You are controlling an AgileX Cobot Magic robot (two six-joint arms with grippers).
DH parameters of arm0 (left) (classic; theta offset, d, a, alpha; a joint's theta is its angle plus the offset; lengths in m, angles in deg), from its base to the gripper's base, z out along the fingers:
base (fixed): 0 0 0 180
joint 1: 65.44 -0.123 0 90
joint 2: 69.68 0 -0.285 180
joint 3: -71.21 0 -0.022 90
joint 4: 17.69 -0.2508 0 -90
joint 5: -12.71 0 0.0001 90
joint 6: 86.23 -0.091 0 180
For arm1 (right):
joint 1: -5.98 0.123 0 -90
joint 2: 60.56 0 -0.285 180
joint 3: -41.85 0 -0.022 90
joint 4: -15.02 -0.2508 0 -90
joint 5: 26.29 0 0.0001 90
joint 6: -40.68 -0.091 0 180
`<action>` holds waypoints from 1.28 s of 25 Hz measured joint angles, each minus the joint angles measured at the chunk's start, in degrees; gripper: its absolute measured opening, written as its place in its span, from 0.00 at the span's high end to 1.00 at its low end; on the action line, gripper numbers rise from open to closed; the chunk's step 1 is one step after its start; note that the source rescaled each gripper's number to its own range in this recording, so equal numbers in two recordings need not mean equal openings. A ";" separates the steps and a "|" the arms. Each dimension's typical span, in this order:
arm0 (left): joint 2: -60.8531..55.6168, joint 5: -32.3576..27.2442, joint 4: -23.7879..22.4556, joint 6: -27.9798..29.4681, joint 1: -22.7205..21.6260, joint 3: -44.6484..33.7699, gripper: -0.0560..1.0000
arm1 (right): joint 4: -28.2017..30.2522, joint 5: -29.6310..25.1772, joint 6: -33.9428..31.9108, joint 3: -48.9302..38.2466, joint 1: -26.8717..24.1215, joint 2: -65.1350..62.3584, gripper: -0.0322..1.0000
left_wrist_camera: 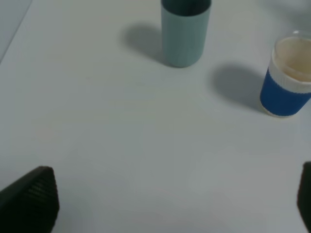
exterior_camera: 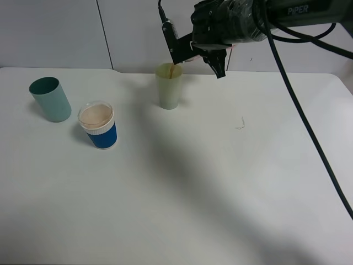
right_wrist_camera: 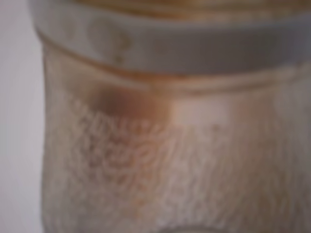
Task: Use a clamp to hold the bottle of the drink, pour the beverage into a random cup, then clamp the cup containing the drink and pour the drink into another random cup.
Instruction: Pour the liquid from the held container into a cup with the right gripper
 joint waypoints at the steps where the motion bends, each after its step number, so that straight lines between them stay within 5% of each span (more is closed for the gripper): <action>1: 0.00 0.00 0.00 0.00 0.00 0.00 0.00 | 0.06 0.00 0.00 0.00 0.00 0.00 0.97; 32: 0.00 0.00 0.00 0.00 0.00 0.00 0.00 | 9.23 1.37 -4.57 0.00 0.86 0.00 0.97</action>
